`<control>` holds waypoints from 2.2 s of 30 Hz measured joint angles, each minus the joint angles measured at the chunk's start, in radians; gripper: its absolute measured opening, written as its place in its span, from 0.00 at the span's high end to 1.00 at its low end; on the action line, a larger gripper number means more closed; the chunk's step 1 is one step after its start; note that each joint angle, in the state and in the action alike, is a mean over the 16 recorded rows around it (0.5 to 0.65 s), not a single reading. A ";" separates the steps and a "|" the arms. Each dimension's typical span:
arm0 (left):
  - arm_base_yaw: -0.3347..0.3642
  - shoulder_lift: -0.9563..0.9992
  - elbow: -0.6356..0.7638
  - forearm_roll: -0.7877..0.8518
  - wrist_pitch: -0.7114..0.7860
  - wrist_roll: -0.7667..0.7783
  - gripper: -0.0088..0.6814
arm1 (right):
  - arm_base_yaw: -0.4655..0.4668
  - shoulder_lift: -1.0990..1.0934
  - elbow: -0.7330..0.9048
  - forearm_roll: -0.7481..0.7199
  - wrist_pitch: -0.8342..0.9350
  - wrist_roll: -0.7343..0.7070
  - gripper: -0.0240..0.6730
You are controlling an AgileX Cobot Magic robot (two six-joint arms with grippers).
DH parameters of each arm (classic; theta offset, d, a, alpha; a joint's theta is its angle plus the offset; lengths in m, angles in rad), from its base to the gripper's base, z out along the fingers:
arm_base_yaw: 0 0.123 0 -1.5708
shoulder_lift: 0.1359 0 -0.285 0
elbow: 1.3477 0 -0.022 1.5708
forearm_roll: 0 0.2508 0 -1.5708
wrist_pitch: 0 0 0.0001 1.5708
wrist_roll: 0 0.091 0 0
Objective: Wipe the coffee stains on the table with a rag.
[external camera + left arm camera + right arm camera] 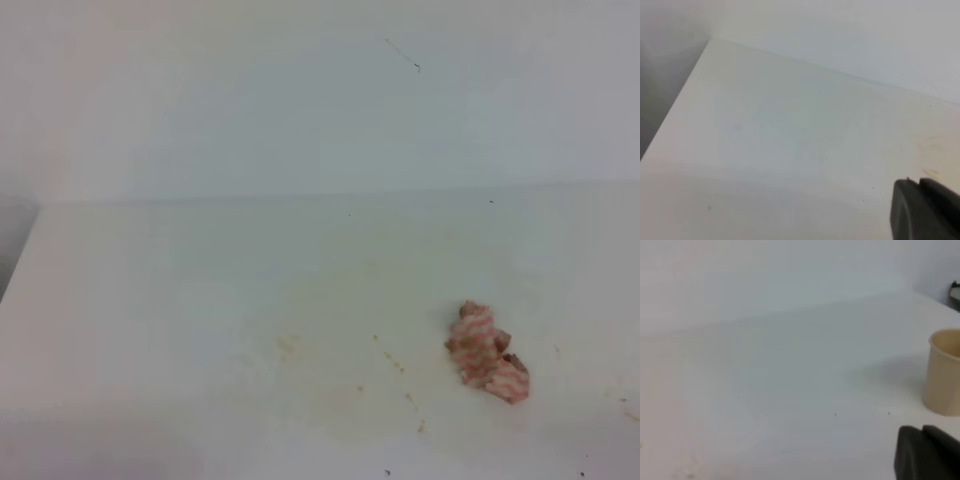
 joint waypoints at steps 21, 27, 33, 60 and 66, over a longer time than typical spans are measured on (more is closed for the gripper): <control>-0.001 -0.002 0.000 0.000 0.000 0.000 0.99 | 0.077 -0.006 0.013 0.364 0.025 -0.516 0.97; -0.001 -0.003 0.003 0.000 0.000 0.000 0.99 | 0.140 -0.006 0.012 0.391 0.026 -0.561 0.97; -0.001 -0.004 0.003 0.000 0.000 0.000 0.99 | 0.192 -0.006 0.012 0.401 0.027 -0.588 0.97; -0.001 -0.004 0.000 0.000 0.000 0.000 0.99 | 0.210 0.000 0.012 0.408 0.015 -0.600 0.97; -0.001 -0.004 0.000 0.000 0.000 0.000 0.99 | 0.210 0.000 0.012 0.408 0.015 -0.598 0.97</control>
